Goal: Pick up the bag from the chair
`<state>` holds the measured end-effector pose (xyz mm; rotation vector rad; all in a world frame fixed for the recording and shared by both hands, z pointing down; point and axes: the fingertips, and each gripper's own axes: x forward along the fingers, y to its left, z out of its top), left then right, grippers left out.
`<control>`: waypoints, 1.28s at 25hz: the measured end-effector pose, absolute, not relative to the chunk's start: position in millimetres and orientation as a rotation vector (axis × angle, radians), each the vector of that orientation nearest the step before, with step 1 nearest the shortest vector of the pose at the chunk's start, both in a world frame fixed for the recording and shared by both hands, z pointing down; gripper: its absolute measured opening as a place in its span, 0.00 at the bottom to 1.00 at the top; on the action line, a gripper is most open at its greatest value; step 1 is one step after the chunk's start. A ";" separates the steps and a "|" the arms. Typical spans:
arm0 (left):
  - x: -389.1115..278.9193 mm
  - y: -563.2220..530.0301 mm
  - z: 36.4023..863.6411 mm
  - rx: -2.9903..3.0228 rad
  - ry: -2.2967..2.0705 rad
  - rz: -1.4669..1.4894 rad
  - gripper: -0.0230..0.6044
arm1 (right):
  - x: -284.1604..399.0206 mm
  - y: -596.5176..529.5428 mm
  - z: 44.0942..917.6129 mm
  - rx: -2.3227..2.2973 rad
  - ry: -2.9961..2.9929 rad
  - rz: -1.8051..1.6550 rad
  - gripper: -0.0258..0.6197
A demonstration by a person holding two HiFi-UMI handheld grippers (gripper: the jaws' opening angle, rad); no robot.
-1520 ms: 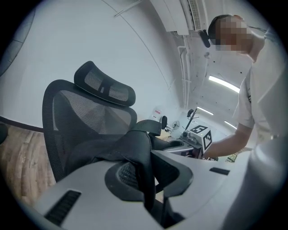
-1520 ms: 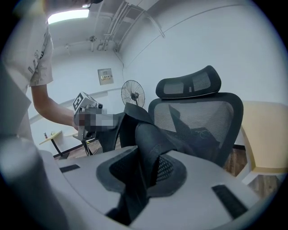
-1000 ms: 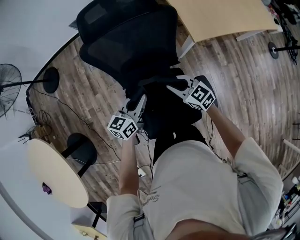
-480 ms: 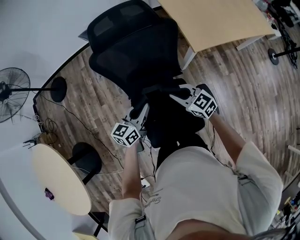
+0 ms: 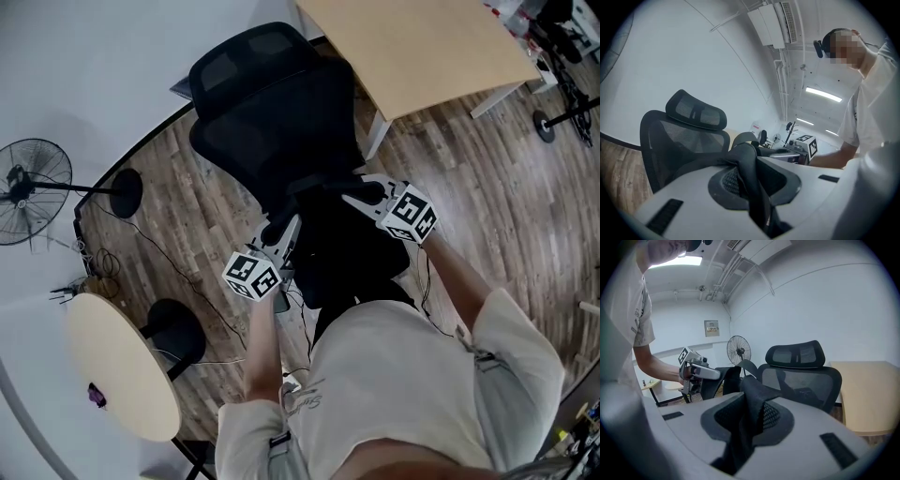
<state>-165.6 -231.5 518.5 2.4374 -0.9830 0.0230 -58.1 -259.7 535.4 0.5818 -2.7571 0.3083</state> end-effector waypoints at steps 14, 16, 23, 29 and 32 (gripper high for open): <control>-156.0 -212.4 465.4 2.584 -0.982 0.051 0.12 | -47.6 -242.0 478.3 0.605 -2.815 0.154 0.11; -154.8 -210.2 454.2 2.609 -0.986 0.047 0.12 | -46.3 -239.0 467.9 0.609 -2.827 0.128 0.11; -154.7 -202.6 427.8 2.673 -0.999 0.037 0.12 | -45.9 -230.4 439.5 0.626 -2.867 0.056 0.11; -158.6 -201.5 404.8 2.724 -1.000 0.050 0.13 | -49.6 -230.1 413.0 0.638 -2.896 0.000 0.11; -157.0 -199.4 394.9 2.754 -1.003 0.066 0.13 | -48.3 -228.7 401.3 0.650 -2.920 0.000 0.11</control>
